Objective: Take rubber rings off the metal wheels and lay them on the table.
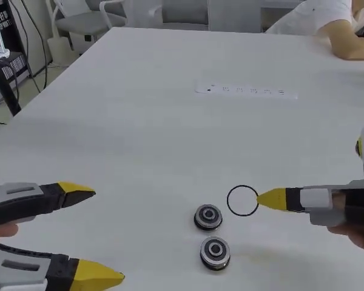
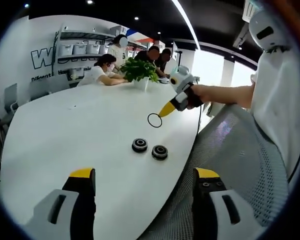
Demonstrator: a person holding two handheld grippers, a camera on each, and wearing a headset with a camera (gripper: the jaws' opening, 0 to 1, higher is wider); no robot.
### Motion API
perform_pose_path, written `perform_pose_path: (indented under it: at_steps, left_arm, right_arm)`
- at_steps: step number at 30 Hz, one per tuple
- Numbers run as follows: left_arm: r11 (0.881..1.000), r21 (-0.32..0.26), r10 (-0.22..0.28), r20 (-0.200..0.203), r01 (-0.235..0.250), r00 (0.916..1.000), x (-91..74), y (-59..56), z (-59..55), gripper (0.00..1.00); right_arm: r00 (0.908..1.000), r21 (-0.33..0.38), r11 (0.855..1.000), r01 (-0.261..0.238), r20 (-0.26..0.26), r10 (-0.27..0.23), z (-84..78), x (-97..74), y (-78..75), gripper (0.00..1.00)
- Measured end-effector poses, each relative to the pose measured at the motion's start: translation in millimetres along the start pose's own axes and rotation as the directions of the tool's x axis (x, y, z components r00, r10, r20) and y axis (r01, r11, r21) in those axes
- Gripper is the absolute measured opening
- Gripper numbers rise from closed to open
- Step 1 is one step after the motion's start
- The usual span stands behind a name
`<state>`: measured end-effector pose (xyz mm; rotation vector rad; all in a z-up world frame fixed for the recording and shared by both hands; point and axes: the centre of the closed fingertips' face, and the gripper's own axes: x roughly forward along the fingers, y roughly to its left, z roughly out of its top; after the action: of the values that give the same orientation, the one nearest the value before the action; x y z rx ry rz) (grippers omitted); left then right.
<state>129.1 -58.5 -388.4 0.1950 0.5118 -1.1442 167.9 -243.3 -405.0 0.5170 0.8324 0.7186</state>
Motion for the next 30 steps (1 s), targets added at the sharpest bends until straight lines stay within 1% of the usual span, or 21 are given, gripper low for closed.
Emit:
perform_pose_path:
  at_steps: [5,9,13,16,18,20,24,30]
  left_arm:
    - [1.000,-0.017,-0.003,0.009,0.003,1.0000,2.2,-3.6,-1.8,0.78]
    - [1.000,-0.028,0.000,0.019,0.000,0.9998,4.0,-3.8,-2.5,0.78]
    - [0.999,-0.038,0.001,0.026,0.000,0.9997,5.3,-4.3,-4.6,0.78]
    - [0.999,-0.045,0.007,0.019,-0.006,0.9998,6.2,-4.1,-9.7,0.78]
    - [0.999,-0.051,0.009,0.015,-0.008,0.9998,6.5,-4.2,-12.0,0.78]
    - [0.998,-0.058,0.005,0.012,-0.004,0.9999,6.7,-5.6,-13.5,0.78]
    - [0.998,-0.057,0.004,0.012,-0.003,0.9999,6.9,-6.6,-13.0,0.78]
    - [0.998,-0.055,-0.002,0.009,0.002,1.0000,9.2,-9.7,-12.6,0.78]
  right_arm:
    - [0.9993,0.011,1.000,-0.006,0.036,0.006,7.2,-4.2,1.8,0.00]
    - [0.9983,0.014,1.000,-0.014,0.056,0.014,11.4,-5.4,5.1,0.00]
    - [0.9964,0.019,0.999,-0.039,0.076,0.038,16.9,-7.3,13.8,0.00]
    - [0.9931,0.015,0.998,-0.059,0.102,0.057,23.8,-10.4,21.8,0.00]
    - [0.9920,0.011,0.998,-0.064,0.110,0.063,26.6,-11.5,24.6,0.00]
    - [0.9916,-0.003,0.998,-0.067,0.110,0.067,29.6,-12.6,28.8,0.00]
    - [0.9906,-0.040,0.997,-0.070,0.115,0.074,37.6,-13.8,37.2,0.00]
    - [0.9897,-0.090,0.992,-0.087,0.107,0.096,45.1,-10.6,53.1,0.00]
